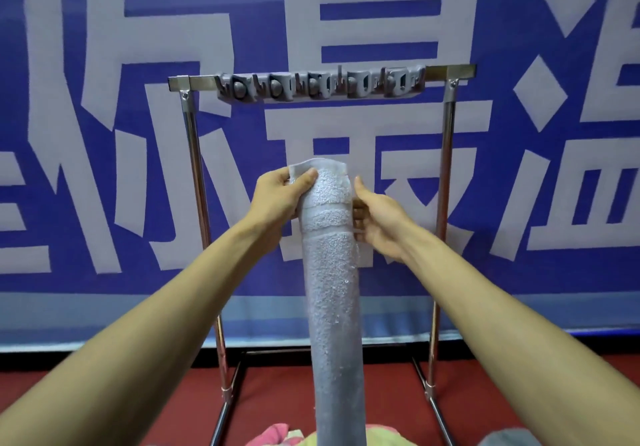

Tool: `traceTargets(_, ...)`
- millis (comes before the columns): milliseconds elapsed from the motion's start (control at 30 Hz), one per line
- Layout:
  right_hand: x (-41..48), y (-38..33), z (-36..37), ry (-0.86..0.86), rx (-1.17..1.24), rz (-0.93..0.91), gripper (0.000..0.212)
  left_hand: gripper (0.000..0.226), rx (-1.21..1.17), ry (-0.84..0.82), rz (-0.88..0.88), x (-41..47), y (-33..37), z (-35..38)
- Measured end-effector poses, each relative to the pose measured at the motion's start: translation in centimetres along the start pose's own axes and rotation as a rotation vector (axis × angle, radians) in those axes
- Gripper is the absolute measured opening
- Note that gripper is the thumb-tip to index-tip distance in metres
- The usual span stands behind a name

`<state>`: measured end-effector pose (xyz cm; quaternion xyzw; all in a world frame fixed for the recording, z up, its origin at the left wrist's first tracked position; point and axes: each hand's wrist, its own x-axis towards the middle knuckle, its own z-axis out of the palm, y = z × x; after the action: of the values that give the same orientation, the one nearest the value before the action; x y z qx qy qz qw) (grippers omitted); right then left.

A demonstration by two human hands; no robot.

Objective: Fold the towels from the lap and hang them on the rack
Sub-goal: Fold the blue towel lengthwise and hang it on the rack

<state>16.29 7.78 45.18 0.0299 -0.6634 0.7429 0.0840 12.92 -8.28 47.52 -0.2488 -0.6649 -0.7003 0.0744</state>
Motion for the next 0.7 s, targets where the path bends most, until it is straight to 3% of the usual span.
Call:
traceTargets(133, 0.1, 4.5, -1.2, -0.085, -0.027, 0.072, 0.054, 0.013, -0.046, 0.048, -0.105, -0.7, -3.1, 0.2)
traceTargets(233, 0.3, 7.7, -1.9, -0.107, -0.088, 0.082, 0.045, 0.011, -0.141, 0.136, -0.236, -1.1, -5.7, 0.1)
traceTargets(400, -0.4, 12.7, -2.8, -0.161, -0.176, 0.127, 0.008, 0.006, -0.282, 0.320, -0.441, -1.7, -10.9, -1.0)
traceTargets(600, -0.4, 18.3, -3.2, -0.054, -0.260, 0.203, 0.014, 0.012, -0.366, 0.377, -0.575, -3.5, -17.2, -1.9)
traceTargets(700, -0.1, 19.9, -3.2, 0.010, -0.303, 0.202, 0.014, 0.026, -0.409, 0.388, -0.653, -4.4, -20.3, -2.2)
